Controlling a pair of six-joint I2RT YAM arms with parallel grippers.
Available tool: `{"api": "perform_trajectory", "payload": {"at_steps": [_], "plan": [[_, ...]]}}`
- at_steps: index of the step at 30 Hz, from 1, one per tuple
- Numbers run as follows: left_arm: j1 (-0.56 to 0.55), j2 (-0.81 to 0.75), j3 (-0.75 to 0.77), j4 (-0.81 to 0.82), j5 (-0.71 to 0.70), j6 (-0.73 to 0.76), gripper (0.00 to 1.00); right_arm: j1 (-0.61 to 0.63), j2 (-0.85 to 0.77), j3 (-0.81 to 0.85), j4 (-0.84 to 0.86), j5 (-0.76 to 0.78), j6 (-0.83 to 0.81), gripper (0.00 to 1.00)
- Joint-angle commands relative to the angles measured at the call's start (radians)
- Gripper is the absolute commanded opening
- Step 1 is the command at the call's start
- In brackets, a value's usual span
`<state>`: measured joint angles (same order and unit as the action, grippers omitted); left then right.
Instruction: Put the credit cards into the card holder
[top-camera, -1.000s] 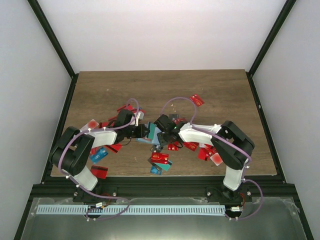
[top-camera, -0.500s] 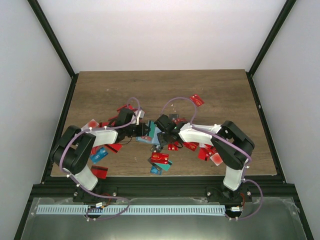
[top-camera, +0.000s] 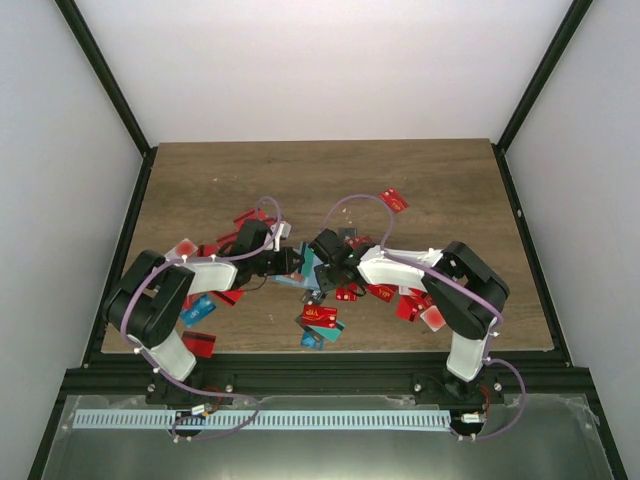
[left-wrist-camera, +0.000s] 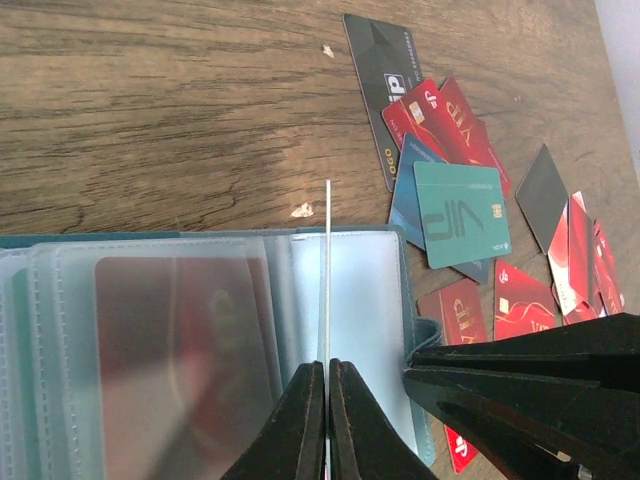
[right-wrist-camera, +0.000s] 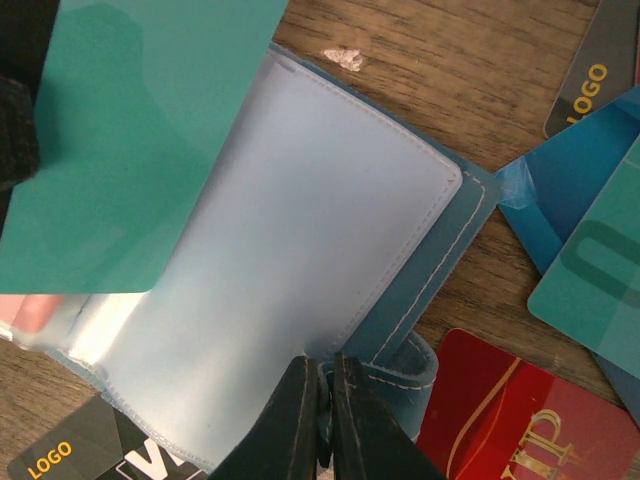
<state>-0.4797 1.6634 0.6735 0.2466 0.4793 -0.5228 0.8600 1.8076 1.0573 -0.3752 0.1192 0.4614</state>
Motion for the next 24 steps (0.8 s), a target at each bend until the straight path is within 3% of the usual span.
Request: {"api": "perform_trajectory", "payload": {"at_steps": [1,12,18,24], "plan": [[-0.019,0.014,-0.021,0.022,0.043,-0.043,0.04,0.004,0.036,-0.027,-0.014,-0.012,0.013,0.01],[-0.017,-0.034,-0.052,-0.003,-0.030,-0.103,0.04,0.004,0.038,-0.034,-0.016,-0.013,0.018,0.01],[-0.016,-0.004,-0.032,-0.003,0.025,-0.114,0.04,0.002,0.039,-0.037,-0.020,-0.004,0.021,0.01],[-0.016,-0.009,-0.001,-0.115,-0.011,-0.123,0.04,0.002,0.045,-0.031,-0.024,-0.004,0.027,0.01]]}}
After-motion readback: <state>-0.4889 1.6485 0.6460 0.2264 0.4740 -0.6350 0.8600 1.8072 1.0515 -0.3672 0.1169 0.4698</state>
